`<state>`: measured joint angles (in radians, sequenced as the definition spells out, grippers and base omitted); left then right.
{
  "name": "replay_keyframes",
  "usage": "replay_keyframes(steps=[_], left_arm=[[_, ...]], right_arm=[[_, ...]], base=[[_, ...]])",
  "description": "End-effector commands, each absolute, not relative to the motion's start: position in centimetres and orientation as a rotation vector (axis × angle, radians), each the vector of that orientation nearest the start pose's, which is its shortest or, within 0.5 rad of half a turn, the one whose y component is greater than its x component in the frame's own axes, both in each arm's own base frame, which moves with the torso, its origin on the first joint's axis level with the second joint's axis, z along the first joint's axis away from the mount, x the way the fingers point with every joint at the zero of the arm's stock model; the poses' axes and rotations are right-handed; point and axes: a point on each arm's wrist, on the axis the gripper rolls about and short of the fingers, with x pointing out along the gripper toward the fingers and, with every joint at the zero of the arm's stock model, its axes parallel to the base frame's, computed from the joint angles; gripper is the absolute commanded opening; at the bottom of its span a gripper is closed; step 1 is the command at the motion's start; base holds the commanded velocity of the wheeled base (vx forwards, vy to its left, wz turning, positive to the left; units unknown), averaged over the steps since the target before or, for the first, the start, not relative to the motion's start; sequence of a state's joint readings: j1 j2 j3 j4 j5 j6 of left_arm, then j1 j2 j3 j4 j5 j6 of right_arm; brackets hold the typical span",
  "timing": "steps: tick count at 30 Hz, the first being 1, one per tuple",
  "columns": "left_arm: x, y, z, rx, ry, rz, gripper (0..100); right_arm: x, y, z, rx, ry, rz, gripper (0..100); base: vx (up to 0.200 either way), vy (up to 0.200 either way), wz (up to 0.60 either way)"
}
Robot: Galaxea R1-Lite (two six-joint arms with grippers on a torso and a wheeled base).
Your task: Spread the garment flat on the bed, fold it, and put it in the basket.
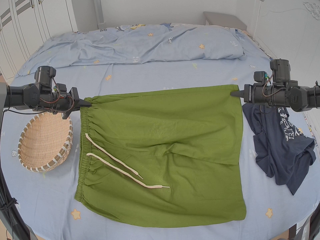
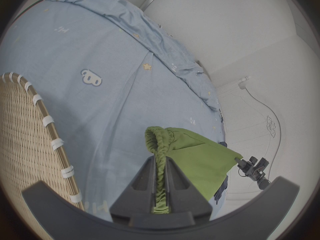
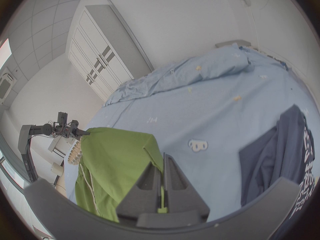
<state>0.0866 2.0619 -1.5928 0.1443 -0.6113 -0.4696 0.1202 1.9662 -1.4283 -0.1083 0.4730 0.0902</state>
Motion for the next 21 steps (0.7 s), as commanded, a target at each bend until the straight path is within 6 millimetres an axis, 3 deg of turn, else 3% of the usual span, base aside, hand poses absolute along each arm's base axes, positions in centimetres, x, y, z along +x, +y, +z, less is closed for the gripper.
replay_keyframes(steps=[1, 6, 13, 16, 21], left_arm=[[41.5, 2.5, 19.4, -0.648, 0.663, -0.370, 0], [41.9, 2.6, 18.8, -0.647, 0.661, -0.365, 0], [42.4, 2.8, 18.2, -0.638, 0.650, -0.364, 0], [42.7, 3.4, 17.9, -0.626, 0.629, -0.357, 0], [43.4, 3.8, 17.1, -0.623, 0.613, -0.357, 0]], right_arm=[[41.8, 6.0, 22.1, 0.152, 0.421, 0.566, 0], [43.6, 6.4, 23.5, 0.126, 0.416, 0.576, 0], [45.2, 6.6, 23.6, 0.108, 0.414, 0.563, 0], [46.2, 7.1, 22.1, 0.111, 0.441, 0.568, 0], [46.5, 7.2, 21.6, 0.113, 0.450, 0.569, 0]], base=[[0.000, 0.000, 0.00], [0.000, 0.000, 0.00], [0.000, 0.000, 0.00], [0.000, 0.000, 0.00], [0.000, 0.000, 0.00]])
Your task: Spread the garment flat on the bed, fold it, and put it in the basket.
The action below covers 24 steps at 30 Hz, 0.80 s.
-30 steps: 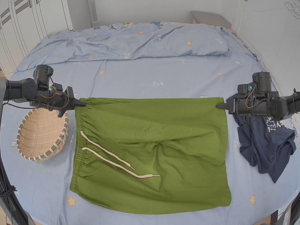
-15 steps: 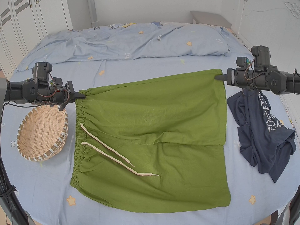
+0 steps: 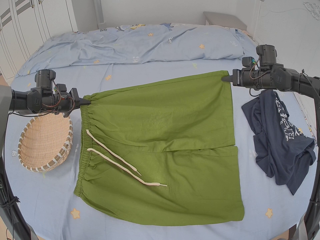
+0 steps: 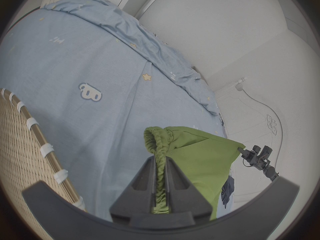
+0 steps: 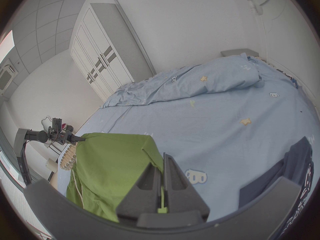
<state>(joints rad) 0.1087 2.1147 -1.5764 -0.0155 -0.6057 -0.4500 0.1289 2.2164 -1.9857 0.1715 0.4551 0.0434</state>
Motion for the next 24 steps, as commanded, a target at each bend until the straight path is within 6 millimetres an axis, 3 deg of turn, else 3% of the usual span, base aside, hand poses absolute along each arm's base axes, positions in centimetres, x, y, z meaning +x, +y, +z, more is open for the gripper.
replay_keyframes(steps=[1, 7, 8, 9, 13, 21, 24], left_arm=[[43.6, 3.9, 16.8, -0.623, 0.608, -0.355, 0], [44.0, 3.8, 16.0, -0.625, 0.621, -0.357, 0], [44.1, 3.8, 15.8, -0.626, 0.624, -0.356, 0], [44.1, 3.7, 15.8, -0.626, 0.625, -0.357, 100], [44.2, 3.7, 15.9, -0.626, 0.622, -0.359, 100], [43.4, 3.1, 17.2, -0.623, 0.608, -0.375, 100], [41.1, 2.1, 19.9, -0.604, 0.572, -0.405, 100]], right_arm=[[46.7, 7.2, 21.3, 0.113, 0.457, 0.567, 0], [47.2, 7.4, 19.9, 0.119, 0.489, 0.567, 0], [47.3, 7.5, 19.6, 0.117, 0.495, 0.564, 100], [47.4, 7.6, 19.3, 0.117, 0.499, 0.562, 100], [47.8, 7.8, 18.4, 0.115, 0.516, 0.550, 100], [47.7, 7.3, 18.9, 0.126, 0.510, 0.540, 100], [46.0, 5.9, 21.6, 0.136, 0.477, 0.521, 100]], base=[[0.000, 0.000, 0.00], [0.000, 0.000, 0.00], [0.000, 0.000, 0.00], [0.000, 0.000, 0.00], [0.000, 0.000, 0.00], [0.000, 0.000, 0.00], [0.000, 0.000, 0.00]])
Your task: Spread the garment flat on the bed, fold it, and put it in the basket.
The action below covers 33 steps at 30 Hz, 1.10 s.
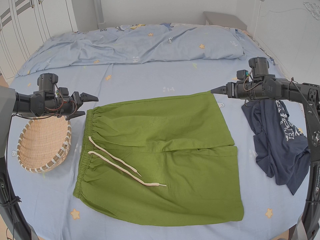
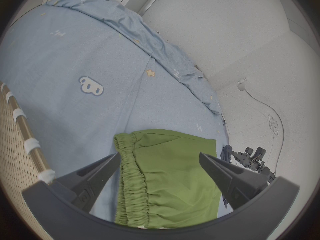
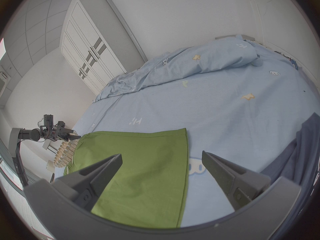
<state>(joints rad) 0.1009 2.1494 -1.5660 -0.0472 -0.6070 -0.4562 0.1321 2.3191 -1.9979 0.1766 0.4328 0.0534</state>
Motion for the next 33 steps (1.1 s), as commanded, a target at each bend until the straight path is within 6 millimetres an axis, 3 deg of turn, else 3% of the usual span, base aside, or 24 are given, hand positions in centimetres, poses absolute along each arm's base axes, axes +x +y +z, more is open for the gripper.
replay_keyframes(steps=[1, 5, 7, 8, 9, 11, 12, 16, 19, 23, 28, 33], left_arm=[[40.6, 2.0, 20.5, -0.598, 0.562, -0.409, 100], [38.0, 1.5, 22.8, -0.588, 0.527, -0.426, 100], [36.3, 0.9, 23.7, -0.590, 0.525, -0.436, 100], [36.1, 0.9, 23.7, -0.590, 0.527, -0.437, 100], [34.6, 0.3, 23.3, -0.610, 0.561, -0.439, 100], [33.2, 0.0, 22.4, -0.629, 0.599, -0.434, 100], [31.5, 0.2, 20.7, -0.655, 0.665, -0.408, 100], [28.9, 0.4, 17.8, -0.715, 0.778, -0.373, 100], [25.1, 0.9, 14.3, -0.780, 0.904, -0.335, 100], [21.1, 1.5, 11.8, -0.860, 0.963, -0.356, 100], [17.6, 1.8, 9.5, -0.918, 0.975, -0.446, 100], [15.8, 2.2, 6.7, -0.807, 0.961, -0.486, 100]], right_arm=[[45.4, 5.4, 22.2, 0.140, 0.475, 0.514, 100], [42.1, 3.9, 23.5, 0.180, 0.507, 0.486, 100], [39.2, 3.3, 23.4, 0.207, 0.554, 0.498, 100], [39.0, 3.3, 23.4, 0.209, 0.557, 0.501, 100], [36.6, 2.8, 23.0, 0.238, 0.597, 0.513, 100], [34.7, 2.5, 22.4, 0.268, 0.625, 0.514, 100], [32.3, 2.4, 21.1, 0.311, 0.652, 0.511, 100], [29.4, 2.5, 19.2, 0.362, 0.669, 0.522, 100], [26.8, 2.6, 17.3, 0.414, 0.691, 0.569, 100], [23.9, 2.7, 16.1, 0.456, 0.725, 0.596, 100], [22.5, 2.7, 15.8, 0.458, 0.736, 0.605, 100], [22.1, 3.6, 15.4, 0.440, 0.758, 0.643, 100]], base=[[0.000, 0.000, 0.00], [0.000, 0.000, 0.00], [0.000, 0.000, 0.00], [0.000, 0.000, 0.00], [0.000, 0.000, 0.00], [0.000, 0.000, 0.00], [0.000, 0.000, 0.00], [0.000, 0.000, 0.00], [0.000, 0.000, 0.00], [0.000, 0.000, 0.00], [0.000, 0.000, 0.00], [0.000, 0.000, 0.00]])
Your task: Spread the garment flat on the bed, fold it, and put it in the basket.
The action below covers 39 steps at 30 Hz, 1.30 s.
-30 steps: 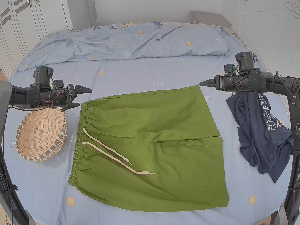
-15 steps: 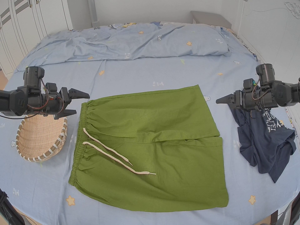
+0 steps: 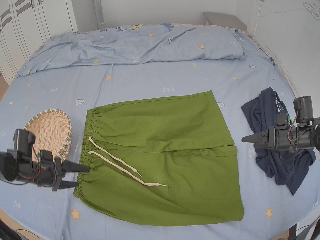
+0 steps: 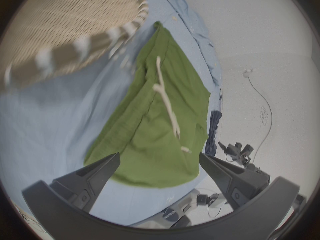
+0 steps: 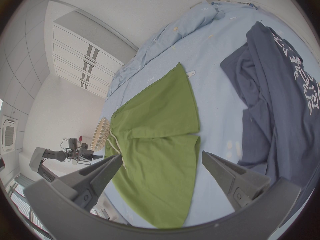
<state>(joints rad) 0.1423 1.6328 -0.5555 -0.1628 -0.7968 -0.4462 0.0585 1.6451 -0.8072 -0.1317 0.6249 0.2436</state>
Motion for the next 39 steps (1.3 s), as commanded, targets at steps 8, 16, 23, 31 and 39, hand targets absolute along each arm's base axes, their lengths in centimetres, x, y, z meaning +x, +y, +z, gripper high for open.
replay_keyframes(steps=[8, 16, 23, 31, 39], left_arm=[[15.7, 3.4, 5.1, -0.755, 0.958, -0.479, 100], [17.6, 3.9, 3.8, -0.747, 0.994, -0.497, 100], [19.5, 4.3, 3.1, -0.739, 0.995, -0.507, 100], [21.4, 4.4, 3.0, -0.721, 0.984, -0.531, 100], [21.9, 3.6, 3.3, -0.685, 0.974, -0.573, 100]], right_arm=[[22.0, 3.8, 15.3, 0.436, 0.762, 0.649, 100], [22.1, 3.8, 15.3, 0.434, 0.755, 0.649, 100], [22.1, 3.8, 15.3, 0.433, 0.745, 0.651, 100], [22.1, 3.8, 15.2, 0.433, 0.745, 0.652, 100], [22.0, 3.8, 15.1, 0.434, 0.748, 0.652, 100]], base=[[0.000, 0.000, 0.00], [0.000, 0.000, 0.00], [0.000, 0.000, 0.00], [0.000, 0.000, 0.00], [0.000, 0.000, 0.00]])
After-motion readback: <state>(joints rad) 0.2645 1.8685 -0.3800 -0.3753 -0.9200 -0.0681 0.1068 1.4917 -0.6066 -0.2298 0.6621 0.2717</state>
